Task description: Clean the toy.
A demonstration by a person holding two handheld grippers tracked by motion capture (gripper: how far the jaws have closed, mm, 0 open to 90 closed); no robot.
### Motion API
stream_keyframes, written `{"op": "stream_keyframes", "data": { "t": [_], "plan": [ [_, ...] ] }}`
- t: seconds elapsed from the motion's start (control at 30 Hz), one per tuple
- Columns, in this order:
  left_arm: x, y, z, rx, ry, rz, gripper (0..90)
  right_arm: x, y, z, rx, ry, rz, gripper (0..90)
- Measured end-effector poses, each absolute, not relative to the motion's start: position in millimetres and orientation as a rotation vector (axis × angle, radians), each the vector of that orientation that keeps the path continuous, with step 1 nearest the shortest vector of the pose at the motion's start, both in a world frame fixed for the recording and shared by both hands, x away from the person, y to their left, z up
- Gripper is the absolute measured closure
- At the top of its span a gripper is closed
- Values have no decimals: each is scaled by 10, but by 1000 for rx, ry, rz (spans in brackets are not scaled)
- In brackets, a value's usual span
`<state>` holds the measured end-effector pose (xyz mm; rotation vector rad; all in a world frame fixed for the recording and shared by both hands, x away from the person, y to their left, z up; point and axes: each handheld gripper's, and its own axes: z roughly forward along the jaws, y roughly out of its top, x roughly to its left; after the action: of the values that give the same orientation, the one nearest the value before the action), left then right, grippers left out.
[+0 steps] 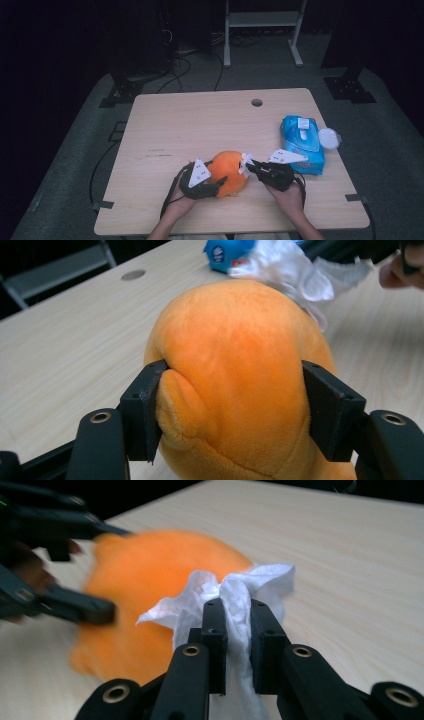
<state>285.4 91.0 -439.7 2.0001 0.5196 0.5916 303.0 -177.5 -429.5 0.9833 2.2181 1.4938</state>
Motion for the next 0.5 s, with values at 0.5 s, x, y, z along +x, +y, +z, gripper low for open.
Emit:
{"op": "stream_keyframes", "data": {
  "t": [0.5],
  "plan": [
    [2869,883,-4381,1969,588,506,300,2892,-1596,-4231,880,2256,1524,787]
  ]
}}
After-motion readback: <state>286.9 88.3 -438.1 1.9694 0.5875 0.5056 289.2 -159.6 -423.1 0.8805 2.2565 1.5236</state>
